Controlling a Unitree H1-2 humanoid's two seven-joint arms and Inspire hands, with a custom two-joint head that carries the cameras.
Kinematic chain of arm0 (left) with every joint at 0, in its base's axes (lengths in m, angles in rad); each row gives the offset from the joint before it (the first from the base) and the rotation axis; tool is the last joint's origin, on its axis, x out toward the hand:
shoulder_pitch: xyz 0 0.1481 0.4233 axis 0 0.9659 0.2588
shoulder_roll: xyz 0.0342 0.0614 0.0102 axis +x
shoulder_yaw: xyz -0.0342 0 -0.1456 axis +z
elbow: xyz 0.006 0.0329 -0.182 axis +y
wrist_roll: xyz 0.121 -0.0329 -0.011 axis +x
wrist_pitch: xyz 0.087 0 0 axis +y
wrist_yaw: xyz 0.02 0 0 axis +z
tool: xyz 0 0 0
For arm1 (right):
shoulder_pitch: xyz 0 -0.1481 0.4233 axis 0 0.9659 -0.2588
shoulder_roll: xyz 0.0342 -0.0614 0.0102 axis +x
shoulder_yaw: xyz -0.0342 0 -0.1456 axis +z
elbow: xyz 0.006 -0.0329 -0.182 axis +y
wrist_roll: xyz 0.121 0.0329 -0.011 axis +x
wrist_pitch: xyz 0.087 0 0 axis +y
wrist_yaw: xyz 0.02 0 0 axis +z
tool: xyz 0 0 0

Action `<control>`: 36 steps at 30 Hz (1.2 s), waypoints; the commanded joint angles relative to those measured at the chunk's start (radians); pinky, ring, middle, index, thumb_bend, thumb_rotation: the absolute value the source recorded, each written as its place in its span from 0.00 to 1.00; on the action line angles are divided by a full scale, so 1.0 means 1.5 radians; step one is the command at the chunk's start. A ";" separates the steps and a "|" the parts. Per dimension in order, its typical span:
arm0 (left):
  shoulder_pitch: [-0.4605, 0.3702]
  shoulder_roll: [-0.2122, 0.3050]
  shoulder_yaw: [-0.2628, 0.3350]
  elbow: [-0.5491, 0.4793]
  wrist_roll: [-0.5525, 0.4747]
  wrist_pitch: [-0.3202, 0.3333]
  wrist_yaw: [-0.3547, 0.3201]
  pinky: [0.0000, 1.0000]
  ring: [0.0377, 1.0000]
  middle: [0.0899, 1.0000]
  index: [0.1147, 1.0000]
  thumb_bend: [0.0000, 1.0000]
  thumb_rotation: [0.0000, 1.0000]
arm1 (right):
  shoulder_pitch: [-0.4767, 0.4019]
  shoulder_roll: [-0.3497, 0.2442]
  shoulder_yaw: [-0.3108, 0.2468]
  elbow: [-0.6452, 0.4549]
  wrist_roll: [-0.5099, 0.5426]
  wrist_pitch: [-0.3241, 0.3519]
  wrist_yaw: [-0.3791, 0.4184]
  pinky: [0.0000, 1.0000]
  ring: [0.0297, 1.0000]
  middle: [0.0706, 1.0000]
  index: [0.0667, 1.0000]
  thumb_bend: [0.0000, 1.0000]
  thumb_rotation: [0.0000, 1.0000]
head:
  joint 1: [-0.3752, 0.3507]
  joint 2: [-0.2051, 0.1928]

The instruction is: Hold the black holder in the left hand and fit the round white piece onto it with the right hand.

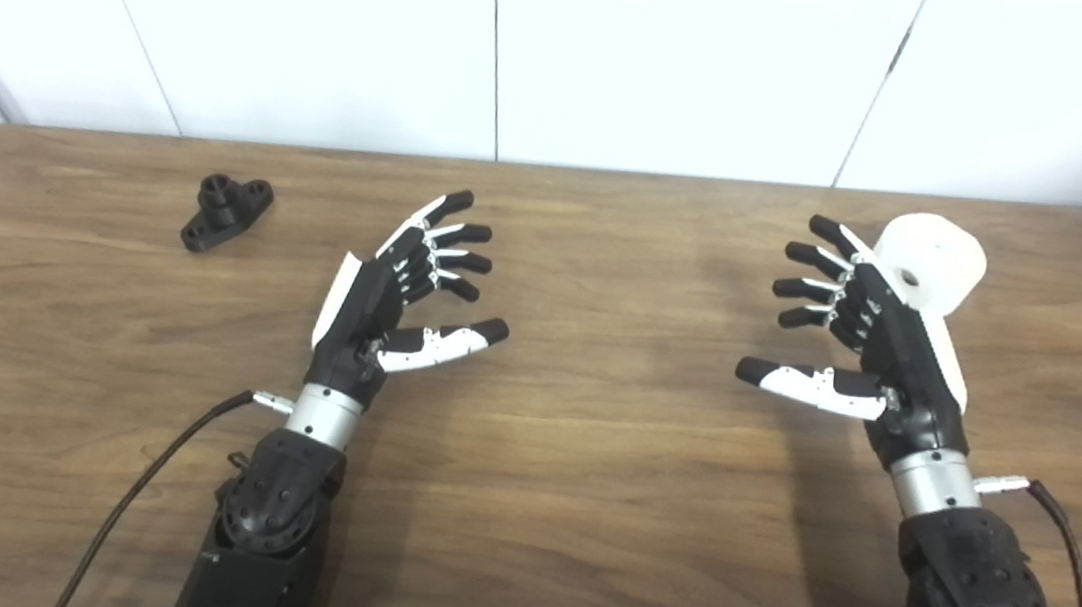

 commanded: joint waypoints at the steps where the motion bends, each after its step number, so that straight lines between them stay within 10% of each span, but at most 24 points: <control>1: 0.001 -0.002 0.001 0.013 0.003 -0.014 0.008 0.56 0.68 0.76 0.87 0.76 0.00 | -0.014 -0.001 -0.002 -0.013 -0.006 -0.021 -0.006 0.58 0.69 0.79 0.87 0.82 0.04 | -0.001 0.000; 18: 0.002 0.000 -0.001 0.008 0.001 -0.007 0.005 0.57 0.68 0.76 0.87 0.75 0.00 | -0.015 0.004 -0.003 -0.011 -0.011 -0.021 -0.007 0.56 0.68 0.79 0.86 0.82 0.04 | 0.003 0.002; 27: -0.001 -0.021 -0.014 0.016 0.018 -0.004 0.013 0.56 0.68 0.75 0.86 0.76 0.00 | -0.010 -0.017 -0.018 0.006 0.007 -0.042 0.004 0.54 0.69 0.80 0.88 0.77 0.03 | 0.184 -0.032; 36: -0.003 -0.036 -0.025 0.037 0.038 -0.010 0.019 0.58 0.69 0.77 0.87 0.77 0.01 | -0.003 -0.020 -0.035 0.000 0.032 -0.008 0.010 0.56 0.70 0.80 0.89 0.76 0.00 | 0.222 -0.058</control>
